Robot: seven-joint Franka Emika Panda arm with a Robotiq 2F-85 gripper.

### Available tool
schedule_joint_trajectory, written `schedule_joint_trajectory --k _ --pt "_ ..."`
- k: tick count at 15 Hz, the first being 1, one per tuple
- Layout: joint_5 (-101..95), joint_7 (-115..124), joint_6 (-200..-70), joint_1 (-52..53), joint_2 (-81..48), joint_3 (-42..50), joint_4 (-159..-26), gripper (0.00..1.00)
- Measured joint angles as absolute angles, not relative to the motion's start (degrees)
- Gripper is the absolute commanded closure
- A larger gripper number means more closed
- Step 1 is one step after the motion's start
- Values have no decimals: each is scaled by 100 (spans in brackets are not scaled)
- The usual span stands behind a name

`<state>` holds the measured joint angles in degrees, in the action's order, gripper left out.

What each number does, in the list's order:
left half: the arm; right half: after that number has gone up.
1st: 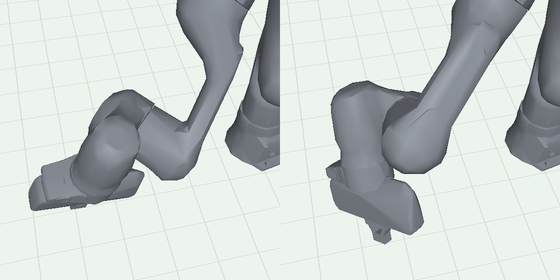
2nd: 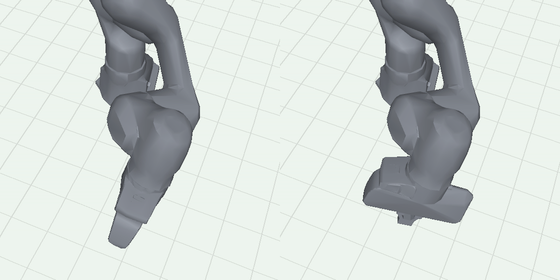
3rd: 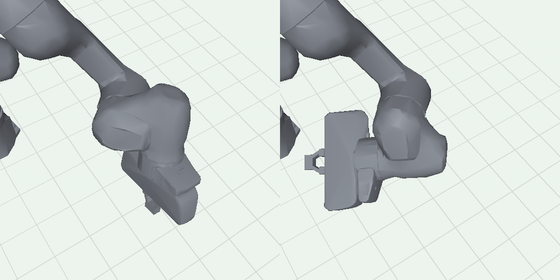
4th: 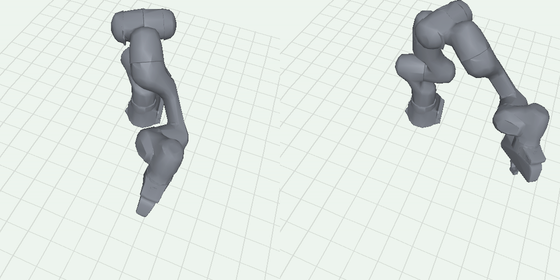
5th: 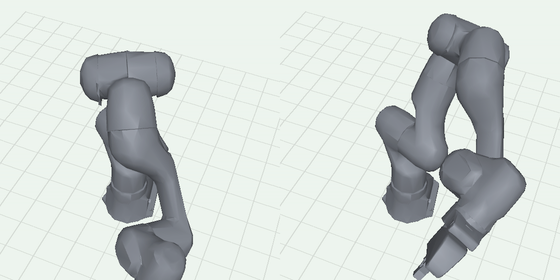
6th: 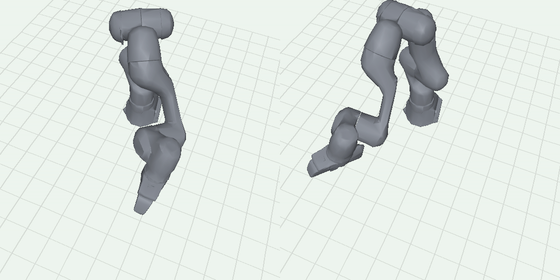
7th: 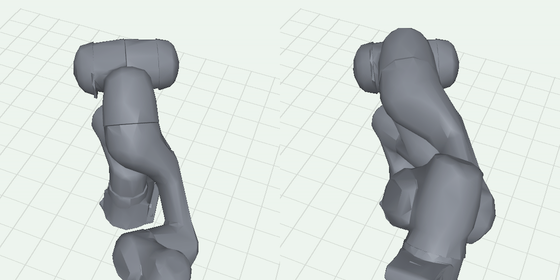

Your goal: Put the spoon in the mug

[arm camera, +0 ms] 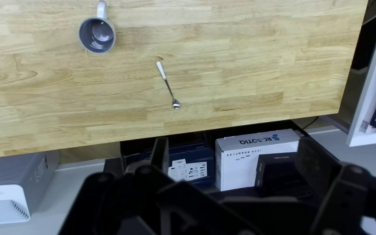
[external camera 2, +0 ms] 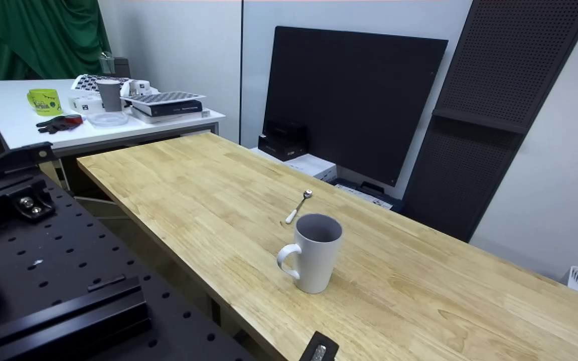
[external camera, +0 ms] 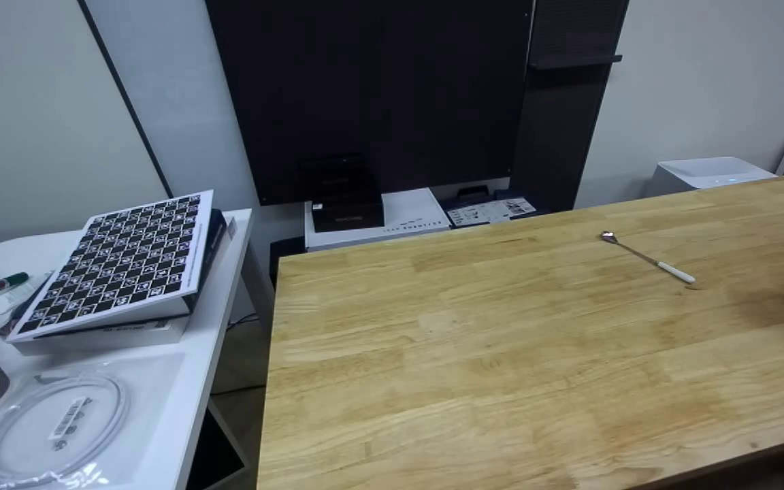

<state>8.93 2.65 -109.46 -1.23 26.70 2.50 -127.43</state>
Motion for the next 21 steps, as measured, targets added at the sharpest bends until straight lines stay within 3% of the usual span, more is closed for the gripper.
schedule_joint_trajectory --k 14,21 --pt "178 998 -13931 -33 95 -325 -12756 0" --pt "-553 1817 -14851 233 -1311 -171 -12738 0"
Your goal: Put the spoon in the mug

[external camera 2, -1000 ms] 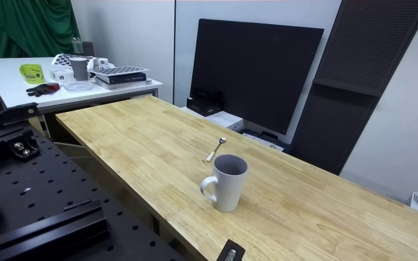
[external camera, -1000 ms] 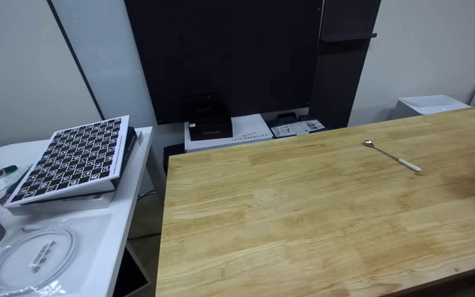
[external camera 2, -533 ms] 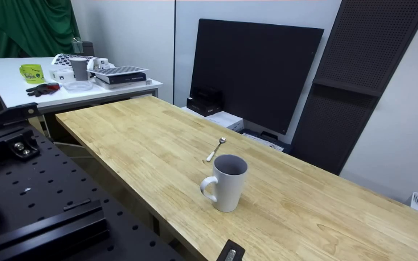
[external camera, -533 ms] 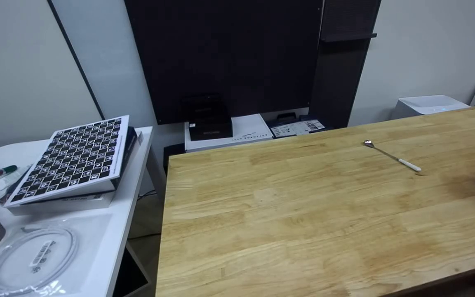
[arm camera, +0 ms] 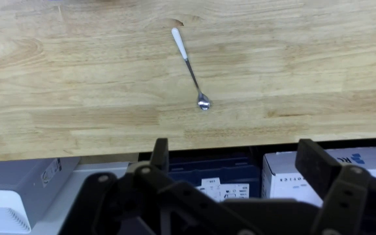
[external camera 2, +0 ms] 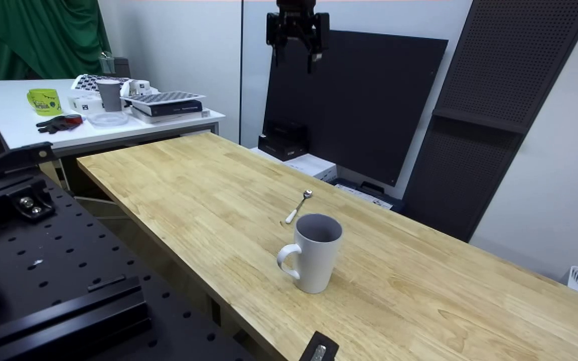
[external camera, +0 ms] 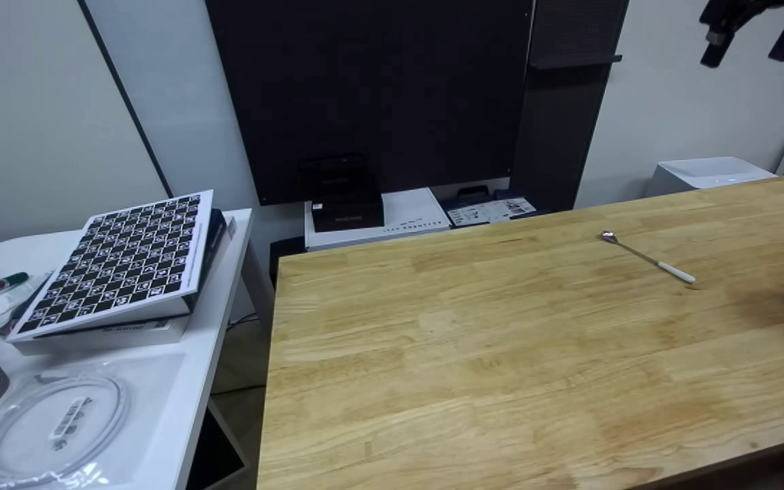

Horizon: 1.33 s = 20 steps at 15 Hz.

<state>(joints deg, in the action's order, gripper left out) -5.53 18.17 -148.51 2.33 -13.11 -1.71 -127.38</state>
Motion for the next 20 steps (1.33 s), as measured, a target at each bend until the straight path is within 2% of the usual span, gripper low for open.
schedule_joint_trajectory --k 20 --pt "-715 2188 -14938 705 -2079 226 -12659 0"
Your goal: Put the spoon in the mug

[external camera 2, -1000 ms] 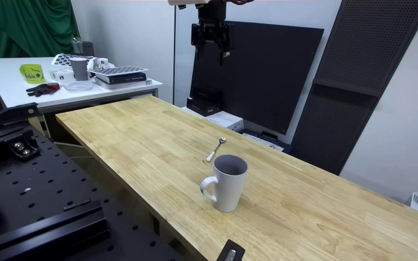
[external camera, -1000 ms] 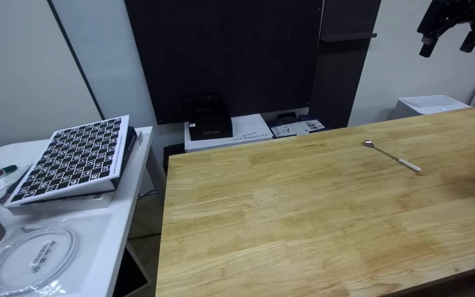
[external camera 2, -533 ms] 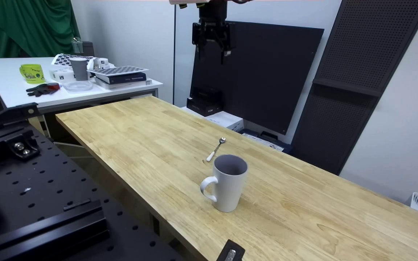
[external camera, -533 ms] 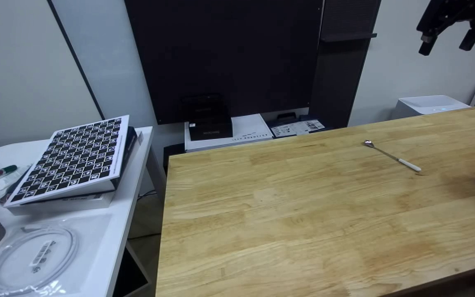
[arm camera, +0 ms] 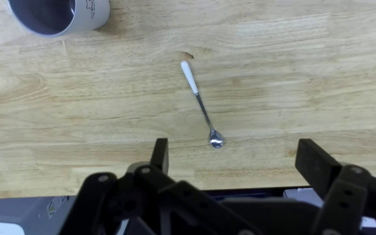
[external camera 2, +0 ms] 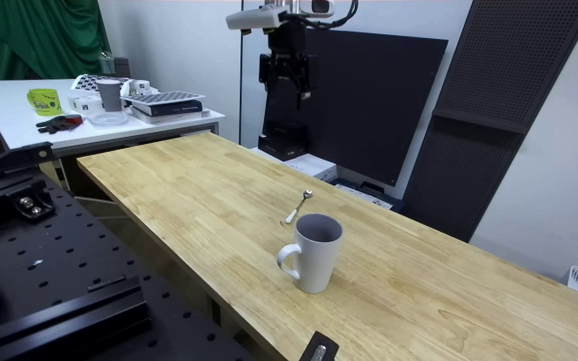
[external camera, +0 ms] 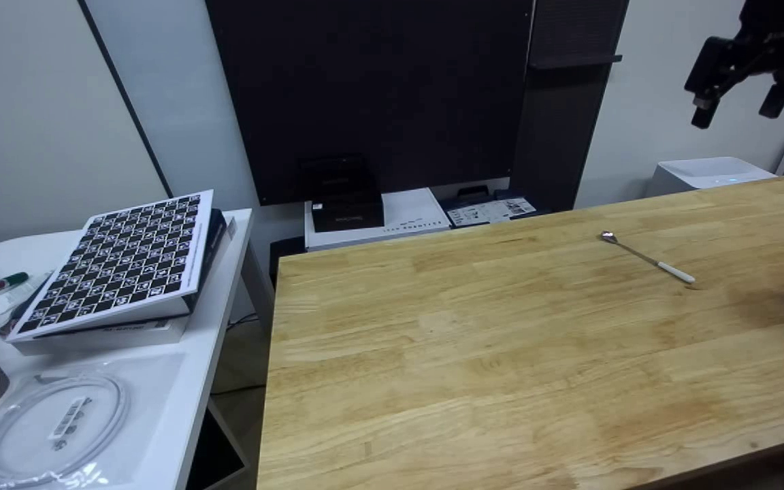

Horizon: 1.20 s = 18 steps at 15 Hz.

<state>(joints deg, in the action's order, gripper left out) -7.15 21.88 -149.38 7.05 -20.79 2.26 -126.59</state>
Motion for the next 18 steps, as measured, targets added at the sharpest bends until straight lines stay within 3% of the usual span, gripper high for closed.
schedule_joint_trajectory --k 9,18 --pt "-445 2366 -16119 968 -3443 702 -12694 0" --pt "-308 2228 -16180 873 -3740 906 -12618 0"
